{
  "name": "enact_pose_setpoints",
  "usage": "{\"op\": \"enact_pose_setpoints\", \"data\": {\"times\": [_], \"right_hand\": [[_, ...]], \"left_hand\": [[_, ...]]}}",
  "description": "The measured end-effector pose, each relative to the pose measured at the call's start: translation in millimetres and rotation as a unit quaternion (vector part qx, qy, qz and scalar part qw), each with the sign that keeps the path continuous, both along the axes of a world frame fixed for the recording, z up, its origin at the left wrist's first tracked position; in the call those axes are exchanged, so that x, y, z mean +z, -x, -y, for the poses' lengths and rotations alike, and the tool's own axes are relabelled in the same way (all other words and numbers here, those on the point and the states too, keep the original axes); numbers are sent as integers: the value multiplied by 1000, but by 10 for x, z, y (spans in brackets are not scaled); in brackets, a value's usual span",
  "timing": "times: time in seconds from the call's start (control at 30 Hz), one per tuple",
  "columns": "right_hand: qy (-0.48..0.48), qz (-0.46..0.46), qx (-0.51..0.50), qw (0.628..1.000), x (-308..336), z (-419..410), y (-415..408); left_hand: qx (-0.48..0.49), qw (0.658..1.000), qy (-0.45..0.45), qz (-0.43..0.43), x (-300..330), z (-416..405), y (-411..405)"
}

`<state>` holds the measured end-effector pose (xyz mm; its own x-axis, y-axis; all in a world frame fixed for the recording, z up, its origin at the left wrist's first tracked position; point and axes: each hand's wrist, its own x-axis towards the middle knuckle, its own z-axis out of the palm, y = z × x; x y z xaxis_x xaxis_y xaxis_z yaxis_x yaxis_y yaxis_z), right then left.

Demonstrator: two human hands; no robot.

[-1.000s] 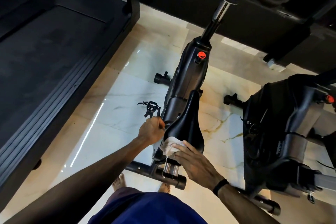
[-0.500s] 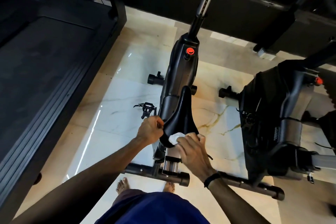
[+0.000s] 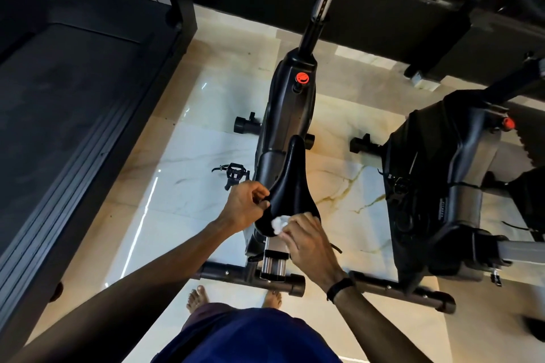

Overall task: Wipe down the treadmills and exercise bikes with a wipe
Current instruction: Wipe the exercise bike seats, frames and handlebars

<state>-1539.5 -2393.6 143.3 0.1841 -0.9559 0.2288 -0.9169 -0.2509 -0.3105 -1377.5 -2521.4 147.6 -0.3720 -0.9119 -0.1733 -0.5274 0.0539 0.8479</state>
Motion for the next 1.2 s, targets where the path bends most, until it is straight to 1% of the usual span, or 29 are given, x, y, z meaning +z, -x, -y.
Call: {"op": "enact_pose_setpoints", "data": {"times": [0.07,0.13,0.2,0.33,0.43,0.53,0.6,0.67,0.77,0.87,1.03,1.1,1.2], "right_hand": [[-12,-24,-5,1000,5,-89,207],[-14,-18,-36,999,8,-134,296],[-6,0,-66,998,-31,-133,196],[-4,7,-69,998,-175,-78,-222],[19,3,-85,996,-197,-99,-295],[26,-46,-131,990,-168,-129,-275],[24,-44,-183,982,-135,-143,-261],[25,-9,-240,970,-111,-149,-207],[25,80,-304,949,-120,-258,-118],[5,180,-341,923,-138,-306,-70],[5,284,-394,874,-108,-199,-10],[-10,312,-409,857,-58,-140,60],[-58,303,-443,842,-60,48,297]], "left_hand": [[-16,1000,15,7,4,-7,33],[-25,999,22,21,-5,27,60],[-32,999,19,29,-12,62,78],[-38,998,24,36,-7,78,75],[-51,997,27,43,5,72,77],[-50,997,32,50,17,80,78],[-47,997,36,53,18,73,76],[-47,996,43,56,15,54,73],[-46,996,50,57,1,30,77],[-45,996,43,59,17,31,89],[-52,995,41,69,36,40,73],[-54,995,44,71,32,31,69],[-54,994,53,74,24,9,78]]}}
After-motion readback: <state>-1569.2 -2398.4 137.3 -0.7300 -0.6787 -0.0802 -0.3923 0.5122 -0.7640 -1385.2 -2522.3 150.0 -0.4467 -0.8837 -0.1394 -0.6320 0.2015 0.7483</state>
